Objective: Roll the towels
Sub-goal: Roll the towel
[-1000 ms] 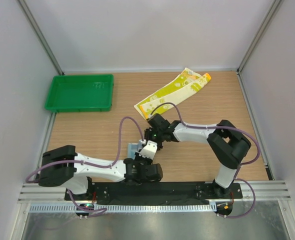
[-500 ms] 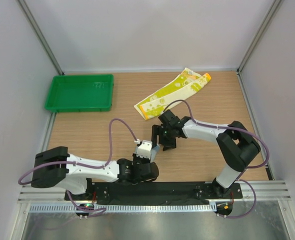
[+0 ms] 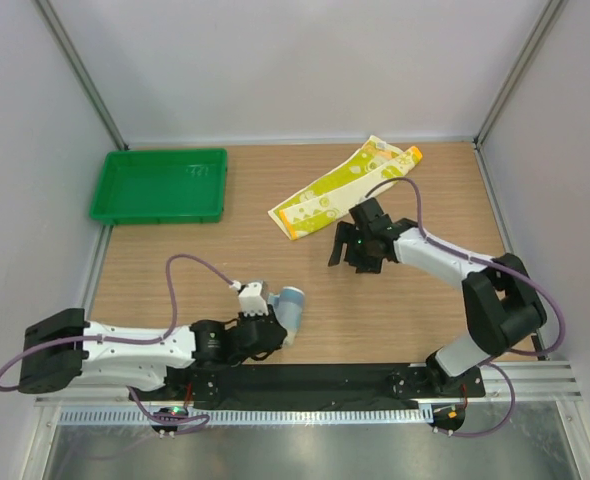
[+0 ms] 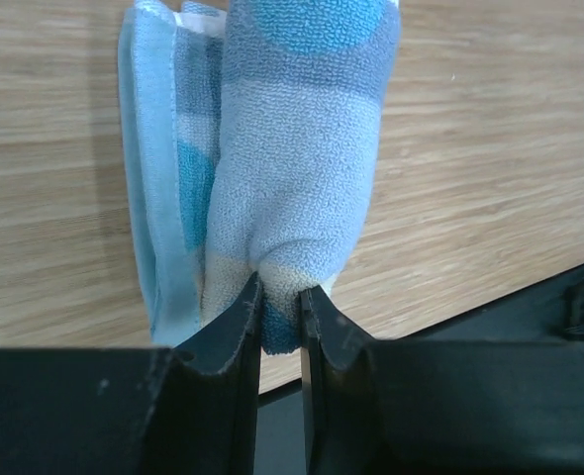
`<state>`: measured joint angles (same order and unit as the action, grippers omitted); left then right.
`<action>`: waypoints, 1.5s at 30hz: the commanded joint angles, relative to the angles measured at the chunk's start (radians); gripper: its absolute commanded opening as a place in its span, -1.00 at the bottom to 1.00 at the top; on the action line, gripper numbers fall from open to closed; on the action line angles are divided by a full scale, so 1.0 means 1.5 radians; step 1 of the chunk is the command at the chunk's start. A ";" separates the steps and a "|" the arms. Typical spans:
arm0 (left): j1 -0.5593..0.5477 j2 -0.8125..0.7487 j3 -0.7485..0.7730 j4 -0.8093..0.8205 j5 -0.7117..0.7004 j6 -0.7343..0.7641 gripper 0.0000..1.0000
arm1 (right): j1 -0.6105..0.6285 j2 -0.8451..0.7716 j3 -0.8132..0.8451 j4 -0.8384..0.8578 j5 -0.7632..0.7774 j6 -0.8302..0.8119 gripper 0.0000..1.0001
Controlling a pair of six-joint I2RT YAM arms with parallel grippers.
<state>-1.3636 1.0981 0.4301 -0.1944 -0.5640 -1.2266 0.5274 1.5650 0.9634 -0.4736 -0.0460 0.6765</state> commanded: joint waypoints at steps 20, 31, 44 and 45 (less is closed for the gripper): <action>0.099 -0.400 -0.255 -0.192 0.109 -0.372 -1.00 | 0.021 -0.133 -0.275 0.508 -0.328 0.066 0.63; 0.100 -0.358 -0.278 -0.193 0.149 -0.424 -0.99 | 0.170 0.046 -0.254 0.691 -0.283 0.055 0.59; 0.101 -0.324 -0.265 -0.201 0.150 -0.432 -1.00 | 0.201 0.201 -0.288 0.956 -0.349 0.113 0.49; 0.101 -0.324 -0.265 -0.201 0.151 -0.433 -1.00 | 0.202 0.211 -0.288 0.969 -0.352 0.119 0.48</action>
<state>-1.2148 0.5720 0.0952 -0.2710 -0.3843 -1.8851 0.8154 1.8332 0.5556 0.8585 -0.5610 0.8356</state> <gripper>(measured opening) 0.169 0.743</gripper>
